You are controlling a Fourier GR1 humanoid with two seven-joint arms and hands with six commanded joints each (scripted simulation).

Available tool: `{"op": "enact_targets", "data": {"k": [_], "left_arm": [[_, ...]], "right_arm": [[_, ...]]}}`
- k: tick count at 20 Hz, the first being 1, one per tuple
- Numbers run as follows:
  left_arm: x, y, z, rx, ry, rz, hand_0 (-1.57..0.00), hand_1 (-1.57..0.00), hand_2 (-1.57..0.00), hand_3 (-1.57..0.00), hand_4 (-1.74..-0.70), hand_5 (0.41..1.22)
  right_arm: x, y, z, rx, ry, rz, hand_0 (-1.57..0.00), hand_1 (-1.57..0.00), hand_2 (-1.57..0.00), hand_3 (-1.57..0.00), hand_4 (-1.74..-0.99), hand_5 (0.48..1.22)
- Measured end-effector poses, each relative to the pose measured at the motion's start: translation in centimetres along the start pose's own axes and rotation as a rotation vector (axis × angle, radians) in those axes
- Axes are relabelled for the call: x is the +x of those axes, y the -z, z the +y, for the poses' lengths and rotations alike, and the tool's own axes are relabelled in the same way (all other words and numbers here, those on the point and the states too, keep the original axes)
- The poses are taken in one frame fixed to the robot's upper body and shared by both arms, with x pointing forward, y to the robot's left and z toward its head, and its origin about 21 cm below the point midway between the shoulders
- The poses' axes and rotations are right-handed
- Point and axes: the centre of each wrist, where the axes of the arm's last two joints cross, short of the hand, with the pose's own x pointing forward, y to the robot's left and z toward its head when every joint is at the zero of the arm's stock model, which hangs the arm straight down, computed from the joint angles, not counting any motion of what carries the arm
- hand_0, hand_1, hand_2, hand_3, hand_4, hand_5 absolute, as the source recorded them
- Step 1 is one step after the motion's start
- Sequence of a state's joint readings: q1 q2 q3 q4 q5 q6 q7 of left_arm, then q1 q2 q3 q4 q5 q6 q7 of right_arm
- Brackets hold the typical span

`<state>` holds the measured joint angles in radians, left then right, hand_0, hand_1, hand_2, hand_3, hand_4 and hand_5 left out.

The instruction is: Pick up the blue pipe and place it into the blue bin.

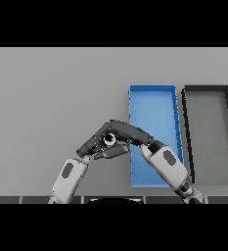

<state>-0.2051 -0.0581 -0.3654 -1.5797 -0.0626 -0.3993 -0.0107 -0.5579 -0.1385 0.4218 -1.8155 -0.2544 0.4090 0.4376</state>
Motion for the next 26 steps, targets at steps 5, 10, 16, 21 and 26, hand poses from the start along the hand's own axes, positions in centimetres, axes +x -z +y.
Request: {"op": "enact_targets", "data": {"k": [5,10,16,21,26], "left_arm": [[0.1,0.0,-0.3,0.011,-0.009,-0.025,-1.57,-1.57,-1.57,-1.43,-1.73,1.221],[0.1,-0.2,0.1,0.028,0.061,-0.052,-1.46,-1.34,-1.29,-1.17,-1.6,1.221],[0.3,-0.7,0.8,-0.068,0.147,0.004,-0.38,-0.35,-0.34,-0.3,-1.08,1.029],[0.1,-0.8,1.0,-0.033,0.121,0.109,-0.12,-0.11,-0.11,-0.1,-0.97,0.647],[0.0,-0.8,1.4,-0.002,0.127,0.148,-0.04,-0.04,-0.04,-0.03,-0.94,0.495]], "right_arm": [[0.2,0.4,0.5,0.013,-0.019,-0.025,-1.52,-1.52,-1.53,-1.48,-1.716,1.144],[0.1,0.1,0.7,-0.039,-0.008,-0.038,-1.56,-1.56,-1.56,-1.54,-1.733,1.196],[0.6,0.7,1.7,-0.052,-0.013,0.01,-1.57,-1.57,-1.57,-1.56,-1.739,1.214],[0.8,0.7,1.7,-0.065,-0.035,-0.038,-1.57,-1.57,-1.57,-1.57,-1.74,1.219],[0.6,0.4,1.3,-0.075,0.019,-0.061,-1.57,-1.57,-1.57,-1.57,-1.741,1.22]]}}
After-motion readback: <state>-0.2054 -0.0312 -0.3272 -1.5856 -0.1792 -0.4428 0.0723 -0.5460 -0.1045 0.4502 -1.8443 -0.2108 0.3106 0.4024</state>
